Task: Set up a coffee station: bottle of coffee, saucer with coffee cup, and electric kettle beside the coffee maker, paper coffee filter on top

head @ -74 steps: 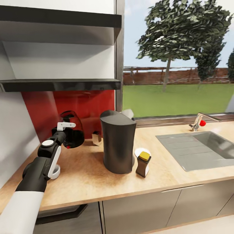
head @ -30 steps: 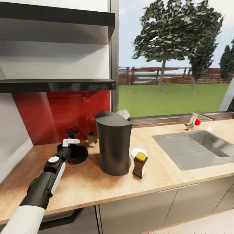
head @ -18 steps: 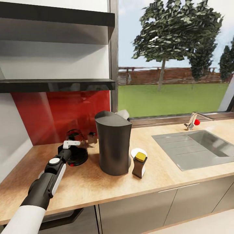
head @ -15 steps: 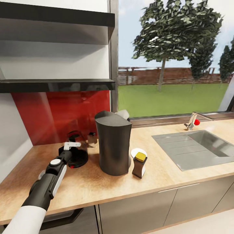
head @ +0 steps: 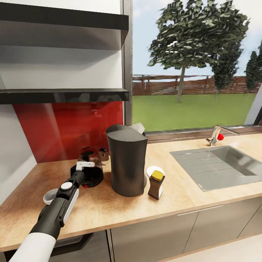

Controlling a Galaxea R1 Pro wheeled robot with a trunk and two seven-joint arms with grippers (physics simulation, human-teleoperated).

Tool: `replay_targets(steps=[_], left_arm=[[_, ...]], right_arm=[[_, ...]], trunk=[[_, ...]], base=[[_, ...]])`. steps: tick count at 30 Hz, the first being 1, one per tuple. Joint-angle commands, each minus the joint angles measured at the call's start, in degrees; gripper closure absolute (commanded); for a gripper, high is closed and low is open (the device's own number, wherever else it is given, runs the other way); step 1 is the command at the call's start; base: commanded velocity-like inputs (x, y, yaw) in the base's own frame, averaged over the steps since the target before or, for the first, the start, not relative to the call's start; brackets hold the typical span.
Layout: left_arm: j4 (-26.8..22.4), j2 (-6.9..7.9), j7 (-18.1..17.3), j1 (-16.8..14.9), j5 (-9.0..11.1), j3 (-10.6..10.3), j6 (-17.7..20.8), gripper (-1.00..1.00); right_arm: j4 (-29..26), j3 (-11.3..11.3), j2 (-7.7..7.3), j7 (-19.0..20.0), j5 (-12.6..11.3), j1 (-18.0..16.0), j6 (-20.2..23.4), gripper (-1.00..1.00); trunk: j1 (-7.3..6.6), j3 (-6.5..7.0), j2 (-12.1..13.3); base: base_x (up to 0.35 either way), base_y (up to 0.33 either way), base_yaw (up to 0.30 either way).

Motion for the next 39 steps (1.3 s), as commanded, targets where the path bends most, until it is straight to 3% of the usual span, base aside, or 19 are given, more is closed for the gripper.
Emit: replay_targets(steps=[1, 11, 12, 30, 39], left_arm=[[0.8, -0.09, -0.45, 0.0, 0.51, -0.77, 0.38, 1.0], [0.81, -0.21, -2.16, -0.07, 0.51, -1.7, 0.56, 1.0], [0.81, -0.21, -2.17, -0.08, 0.51, -1.71, 0.56, -1.0], [0.81, 0.05, -2.11, 0.01, 0.5, -1.71, 0.12, -1.0], [0.81, 0.05, -1.96, 0.01, 0.5, -1.71, 0.05, -1.0]], right_arm=[[0.08, -0.36, -0.04, 0.31, -0.13, -0.04, -0.1, -1.0], [0.08, -0.36, -0.06, 0.31, -0.13, -0.04, -0.1, -1.0], [0.1, -0.36, -0.06, 0.31, -0.13, -0.04, -0.1, -1.0], [0.08, -0.34, 0.1, 0.31, -0.13, -0.04, -0.1, -1.0], [0.08, -0.34, 0.11, 0.31, -0.13, -0.04, -0.1, -1.0]], trunk=[[0.04, -0.1, -0.07], [0.04, -0.1, -0.07], [0.04, -0.1, -0.07], [0.04, -0.1, -0.07], [0.04, -0.1, -0.07]], base=[[0.0, 0.0, 0.0], [0.0, 0.0, 0.0], [0.0, 0.0, 0.0], [0.0, 0.0, 0.0], [-0.274, 0.0, 0.0]])
